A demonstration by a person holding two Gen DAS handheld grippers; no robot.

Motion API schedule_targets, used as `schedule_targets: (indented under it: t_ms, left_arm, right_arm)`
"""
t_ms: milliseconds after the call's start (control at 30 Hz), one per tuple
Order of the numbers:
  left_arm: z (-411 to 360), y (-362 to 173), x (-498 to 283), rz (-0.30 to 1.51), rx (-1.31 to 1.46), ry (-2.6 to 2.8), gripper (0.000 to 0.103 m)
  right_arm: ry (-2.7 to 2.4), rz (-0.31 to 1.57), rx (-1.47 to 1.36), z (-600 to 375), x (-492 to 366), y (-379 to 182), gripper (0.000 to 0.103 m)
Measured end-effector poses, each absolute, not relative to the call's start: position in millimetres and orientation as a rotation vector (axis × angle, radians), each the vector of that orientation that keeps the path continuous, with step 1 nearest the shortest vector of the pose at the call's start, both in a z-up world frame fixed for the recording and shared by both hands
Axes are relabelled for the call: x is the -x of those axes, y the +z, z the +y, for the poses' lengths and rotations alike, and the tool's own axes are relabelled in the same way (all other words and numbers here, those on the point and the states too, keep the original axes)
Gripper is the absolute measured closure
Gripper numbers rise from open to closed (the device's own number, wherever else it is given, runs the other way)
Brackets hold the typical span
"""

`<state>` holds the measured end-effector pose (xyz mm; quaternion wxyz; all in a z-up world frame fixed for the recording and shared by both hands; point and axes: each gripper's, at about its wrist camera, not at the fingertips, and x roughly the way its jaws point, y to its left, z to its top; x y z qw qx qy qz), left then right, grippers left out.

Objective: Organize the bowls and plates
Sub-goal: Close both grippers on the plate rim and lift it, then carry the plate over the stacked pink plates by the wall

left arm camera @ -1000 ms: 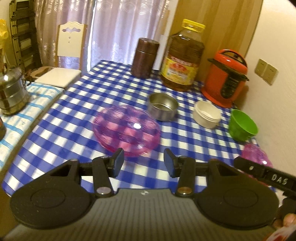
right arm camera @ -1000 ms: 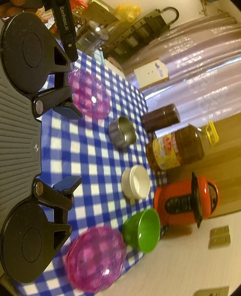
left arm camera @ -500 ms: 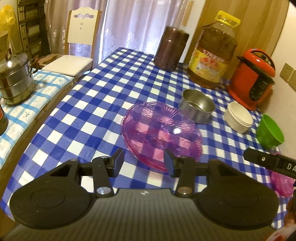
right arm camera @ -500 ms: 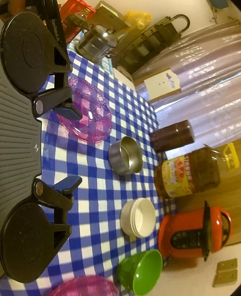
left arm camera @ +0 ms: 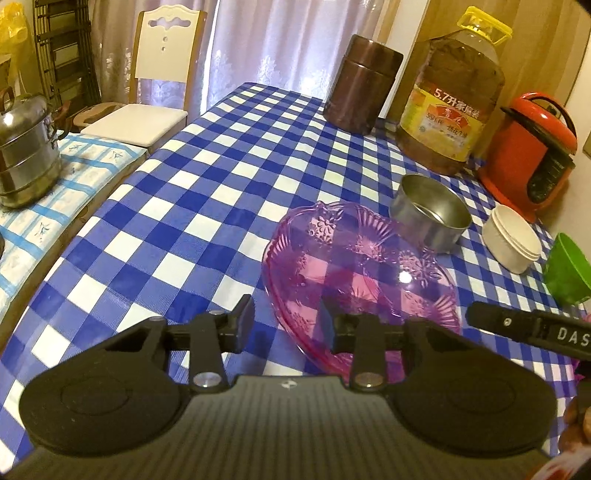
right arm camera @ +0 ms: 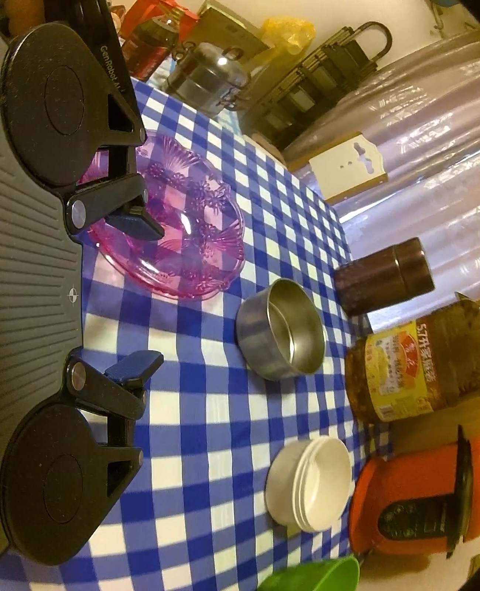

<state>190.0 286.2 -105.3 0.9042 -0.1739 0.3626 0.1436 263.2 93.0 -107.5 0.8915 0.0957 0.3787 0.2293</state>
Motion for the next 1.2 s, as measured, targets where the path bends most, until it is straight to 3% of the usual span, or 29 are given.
schedule_targets:
  t_ms: [100,333,500,1200]
  left_arm:
    - [287.0,-109.4,-194.4,0.756,0.351,0.299,0.075]
    - [282.6,-113.0,-196.8,0.751,0.324,0.311,0.086]
    - [279.6,-111.4,-197.6,0.756,0.304,0.312,0.090]
    - [200.0,-42.7,-166.7,0.707,0.260,0.201,0.090]
  right_arm:
    - [0.480,0.802,-0.197,100.3,-271.4,-116.5,0.049]
    - [0.501,0.839,-0.215,106.7,-279.2,-131.9,0.064]
    - [0.506,0.844,-0.230,108.0,-279.2,-134.1,0.087]
    - [0.451,0.749,-0.301,31.8,-218.1,-71.5,0.088]
